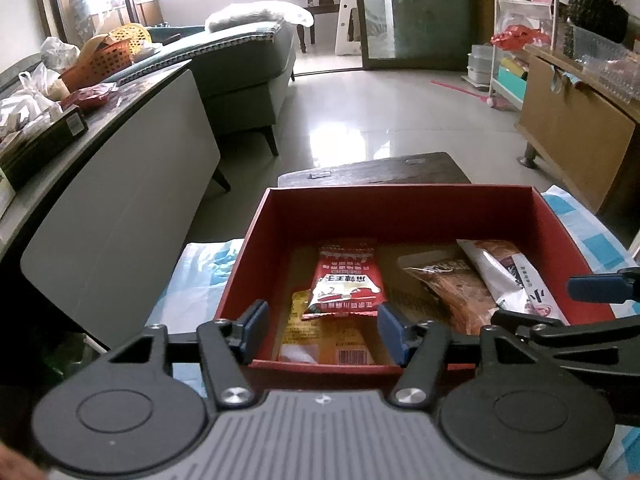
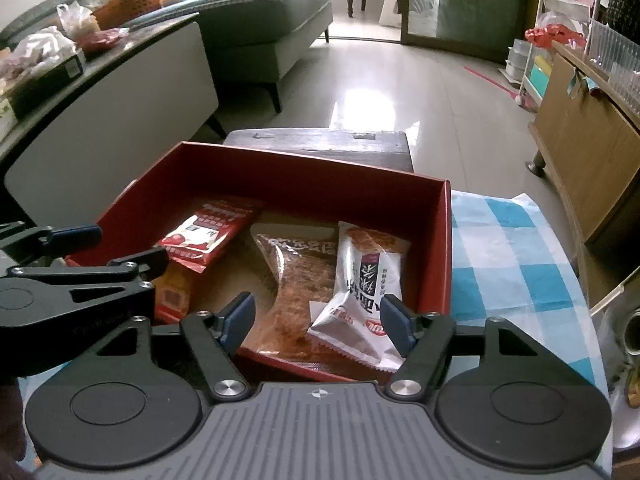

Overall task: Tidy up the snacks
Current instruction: 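Open both tools to release the packets in the box and withdraw, then grasp the yellow smiley cake packet with the left tool while the right tool grasps the brown foil pouch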

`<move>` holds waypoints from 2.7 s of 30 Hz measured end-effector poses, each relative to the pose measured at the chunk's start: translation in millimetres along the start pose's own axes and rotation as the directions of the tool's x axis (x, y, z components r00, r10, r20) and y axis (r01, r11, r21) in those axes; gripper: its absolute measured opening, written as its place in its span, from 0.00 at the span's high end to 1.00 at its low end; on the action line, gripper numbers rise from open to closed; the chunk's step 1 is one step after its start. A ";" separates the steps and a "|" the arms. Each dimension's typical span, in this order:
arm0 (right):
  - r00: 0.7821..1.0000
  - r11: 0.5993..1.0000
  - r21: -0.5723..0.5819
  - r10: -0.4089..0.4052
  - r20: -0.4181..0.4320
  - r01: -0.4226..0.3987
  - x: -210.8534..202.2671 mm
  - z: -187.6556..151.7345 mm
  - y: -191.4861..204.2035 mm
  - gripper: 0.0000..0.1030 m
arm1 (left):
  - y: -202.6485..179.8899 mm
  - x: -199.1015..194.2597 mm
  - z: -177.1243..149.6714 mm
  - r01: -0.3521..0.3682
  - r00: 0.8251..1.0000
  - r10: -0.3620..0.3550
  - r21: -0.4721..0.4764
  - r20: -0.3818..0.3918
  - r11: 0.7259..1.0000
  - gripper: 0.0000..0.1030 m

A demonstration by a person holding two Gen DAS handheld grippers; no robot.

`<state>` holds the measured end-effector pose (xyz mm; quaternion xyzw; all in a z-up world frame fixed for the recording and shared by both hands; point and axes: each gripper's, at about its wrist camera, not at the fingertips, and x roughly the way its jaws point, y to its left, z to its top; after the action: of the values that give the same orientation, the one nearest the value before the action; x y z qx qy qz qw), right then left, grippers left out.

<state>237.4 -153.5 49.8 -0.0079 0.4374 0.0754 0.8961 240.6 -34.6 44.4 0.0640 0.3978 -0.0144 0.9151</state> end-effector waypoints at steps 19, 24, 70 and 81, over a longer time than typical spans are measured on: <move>1.000 1.000 -0.022 0.010 -0.001 -0.010 -23.8 -22.9 11.3 0.21 | 22.0 -25.7 -29.8 0.013 0.999 -0.014 -0.026 -0.042 1.000 0.46; 1.000 1.000 -0.018 0.018 0.004 -0.018 -33.6 -30.6 15.0 0.21 | 30.2 -37.0 -39.5 0.024 0.999 -0.026 -0.034 -0.048 0.999 0.45; 0.984 0.977 0.212 0.065 -0.166 -0.028 -38.5 -104.5 -16.9 0.17 | 48.7 -59.8 -114.5 0.206 0.935 -0.232 -0.124 -0.270 0.971 0.73; 0.975 1.000 0.012 0.016 -0.220 -0.013 -25.4 -113.5 12.6 0.22 | 47.5 -57.5 -115.2 0.232 0.926 -0.253 -0.108 -0.281 0.967 0.73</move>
<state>131.4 -153.3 0.3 -0.0085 0.5343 0.0784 0.8416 121.3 25.9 13.5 -0.0174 0.5336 -0.1032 0.8392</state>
